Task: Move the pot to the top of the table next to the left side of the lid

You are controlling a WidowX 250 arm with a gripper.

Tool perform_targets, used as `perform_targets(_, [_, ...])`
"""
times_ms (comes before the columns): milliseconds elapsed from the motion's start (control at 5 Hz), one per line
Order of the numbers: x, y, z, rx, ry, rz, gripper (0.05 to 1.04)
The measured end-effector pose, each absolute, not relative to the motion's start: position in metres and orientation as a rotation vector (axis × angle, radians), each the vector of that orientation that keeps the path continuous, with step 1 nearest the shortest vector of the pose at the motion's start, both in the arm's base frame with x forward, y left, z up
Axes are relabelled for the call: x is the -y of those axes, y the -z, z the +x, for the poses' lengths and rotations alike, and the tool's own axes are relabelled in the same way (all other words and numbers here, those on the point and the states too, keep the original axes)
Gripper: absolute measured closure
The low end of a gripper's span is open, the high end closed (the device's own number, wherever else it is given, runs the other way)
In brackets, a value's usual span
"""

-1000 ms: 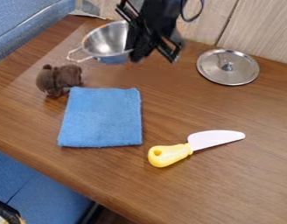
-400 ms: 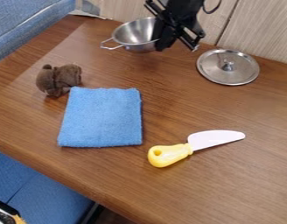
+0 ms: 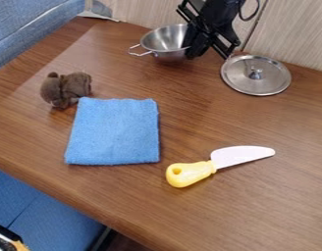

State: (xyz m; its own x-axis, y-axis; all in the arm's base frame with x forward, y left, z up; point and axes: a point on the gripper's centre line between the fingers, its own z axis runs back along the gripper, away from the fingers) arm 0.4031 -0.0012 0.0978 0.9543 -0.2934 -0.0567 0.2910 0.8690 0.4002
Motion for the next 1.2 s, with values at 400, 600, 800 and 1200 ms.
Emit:
perform_targets(400, [0.001,-0.088,0.403,-0.047,0.338,0.424,0.812])
perform_targets(600, [0.002,-0.086,0.403,-0.047,0.347,0.416,0.530])
perform_targets(800, [0.003,-0.084,0.403,-0.047,0.348,0.412,0.224])
perform_targets(1200, [0.002,-0.084,0.401,-0.052,0.351,0.417,0.076])
